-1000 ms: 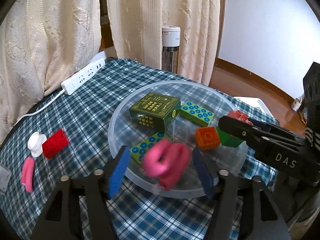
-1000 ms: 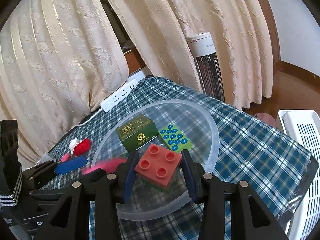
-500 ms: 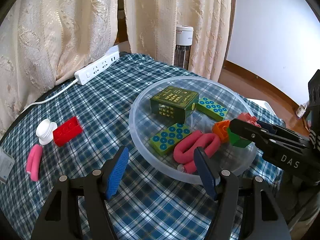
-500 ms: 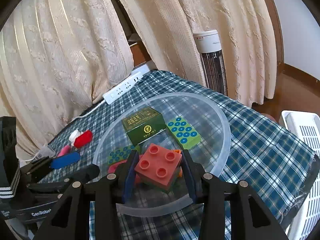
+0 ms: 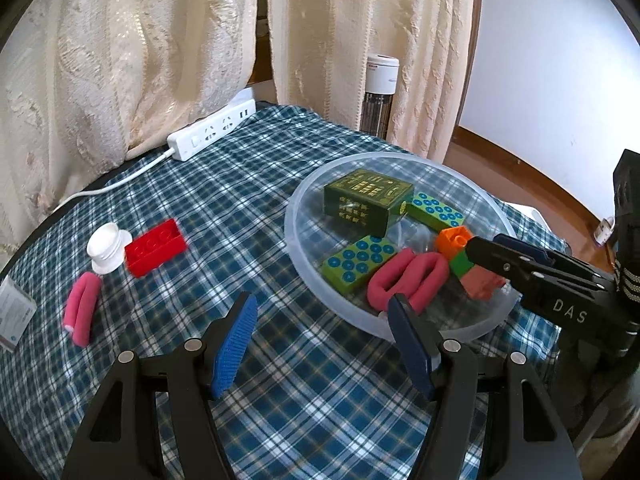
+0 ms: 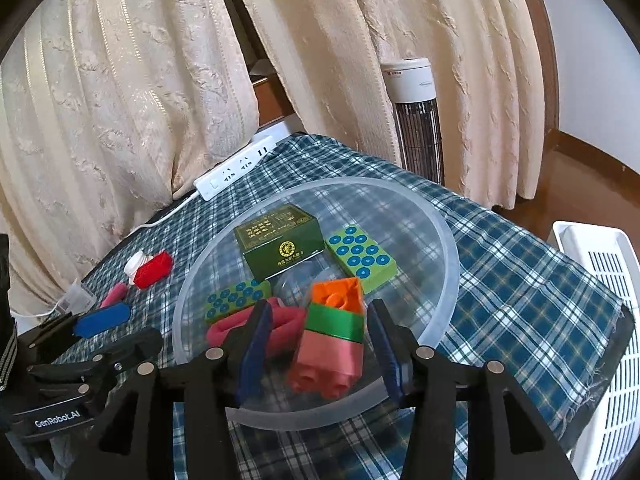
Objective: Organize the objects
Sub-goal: 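Open both grippers to drop the curler and block into the bowl, then move both grippers back toward the remaining pink curler and red brick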
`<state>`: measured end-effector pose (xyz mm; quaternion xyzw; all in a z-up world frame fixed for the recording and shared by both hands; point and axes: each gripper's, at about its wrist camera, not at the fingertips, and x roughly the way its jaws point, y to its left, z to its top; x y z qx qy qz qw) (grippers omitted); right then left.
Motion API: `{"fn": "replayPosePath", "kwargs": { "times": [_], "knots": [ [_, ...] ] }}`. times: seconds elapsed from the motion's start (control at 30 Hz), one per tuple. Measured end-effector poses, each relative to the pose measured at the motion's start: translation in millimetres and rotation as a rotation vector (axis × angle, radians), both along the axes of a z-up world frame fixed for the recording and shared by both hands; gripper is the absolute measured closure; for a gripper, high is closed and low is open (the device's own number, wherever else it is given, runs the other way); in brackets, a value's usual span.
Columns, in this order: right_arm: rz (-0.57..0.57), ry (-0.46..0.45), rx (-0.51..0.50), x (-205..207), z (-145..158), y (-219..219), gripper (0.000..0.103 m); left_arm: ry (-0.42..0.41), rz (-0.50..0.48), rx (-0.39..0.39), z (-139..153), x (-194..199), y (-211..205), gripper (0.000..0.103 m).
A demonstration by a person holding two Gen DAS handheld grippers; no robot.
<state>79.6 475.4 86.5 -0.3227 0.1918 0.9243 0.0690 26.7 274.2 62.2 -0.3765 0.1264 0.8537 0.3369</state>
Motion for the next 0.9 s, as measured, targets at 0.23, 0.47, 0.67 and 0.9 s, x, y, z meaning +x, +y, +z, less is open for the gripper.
{"fn": "replayPosePath", "kwargs": {
  "times": [0.23, 0.47, 0.67, 0.9],
  "knots": [
    [-0.007, 0.005, -0.005, 1.3, 3.0, -5.3, 0.050, -0.012, 0.021, 0.005, -2.5, -2.6, -11.2, 0.034],
    [0.000, 0.011, -0.025, -2.2, 5.6, -14.8, 0.045, -0.019, 0.061, 0.009, -3.4, -8.1, -25.7, 0.028],
    [0.008, 0.019, -0.045, -5.9, 7.0, -24.3, 0.037, -0.025, 0.116, 0.015, -4.7, -15.0, -45.1, 0.027],
    [0.029, 0.029, -0.048, -10.7, 10.5, -38.0, 0.035, -0.031, 0.186, 0.006, -10.6, -25.6, -69.9, 0.027]
  ]
}}
